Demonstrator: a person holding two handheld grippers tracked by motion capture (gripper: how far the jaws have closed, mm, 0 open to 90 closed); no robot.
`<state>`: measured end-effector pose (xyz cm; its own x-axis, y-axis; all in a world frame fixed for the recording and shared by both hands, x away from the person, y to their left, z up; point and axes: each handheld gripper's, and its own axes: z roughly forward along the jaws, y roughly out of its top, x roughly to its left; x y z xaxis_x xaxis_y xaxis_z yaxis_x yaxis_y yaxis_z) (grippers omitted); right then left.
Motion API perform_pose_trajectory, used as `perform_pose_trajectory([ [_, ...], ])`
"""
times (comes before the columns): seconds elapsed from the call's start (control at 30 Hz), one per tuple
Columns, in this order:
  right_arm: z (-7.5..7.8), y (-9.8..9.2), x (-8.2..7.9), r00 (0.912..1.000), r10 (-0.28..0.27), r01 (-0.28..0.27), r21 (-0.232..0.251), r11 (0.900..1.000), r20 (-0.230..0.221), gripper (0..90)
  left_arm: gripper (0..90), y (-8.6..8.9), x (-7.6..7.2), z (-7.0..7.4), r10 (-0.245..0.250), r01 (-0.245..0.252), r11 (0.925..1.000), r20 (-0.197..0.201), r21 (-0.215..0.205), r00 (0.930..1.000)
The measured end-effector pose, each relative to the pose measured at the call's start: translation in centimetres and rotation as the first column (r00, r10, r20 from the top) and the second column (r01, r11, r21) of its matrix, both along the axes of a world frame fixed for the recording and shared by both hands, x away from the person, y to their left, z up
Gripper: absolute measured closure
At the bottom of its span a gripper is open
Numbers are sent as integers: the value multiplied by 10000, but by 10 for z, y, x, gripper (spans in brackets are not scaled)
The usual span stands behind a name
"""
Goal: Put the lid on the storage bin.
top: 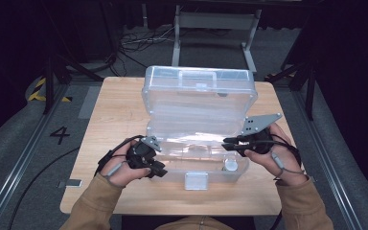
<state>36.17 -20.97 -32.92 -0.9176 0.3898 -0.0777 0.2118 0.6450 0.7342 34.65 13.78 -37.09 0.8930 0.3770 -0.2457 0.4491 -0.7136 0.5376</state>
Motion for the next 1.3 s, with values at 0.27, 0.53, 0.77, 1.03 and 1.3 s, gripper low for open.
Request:
perform_pose_trajectory([
  [0.27,0,-1,0,10000,6,-6,58,10000,23,792,759,13,-3,21,136,-107,9941,259,-1082,9996],
  [0.53,-2,-1,-1,10000,-17,17,120,9999,-17,792,759,22,-1,34,398,-285,9856,647,-1664,9971],
  [0.77,-2,-2,-3,10000,-44,43,130,9999,57,791,790,26,-3,47,1106,-738,9652,1360,-2508,9845],
  [1.03,-4,-2,-5,9999,-63,62,134,9999,89,790,800,31,-2,57,1816,-1223,9461,1788,-2999,9670],
  [1.3,-4,-3,-7,9999,-135,134,148,9998,103,791,825,35,4,59,2986,-2229,9080,1748,-3547,9382],
])
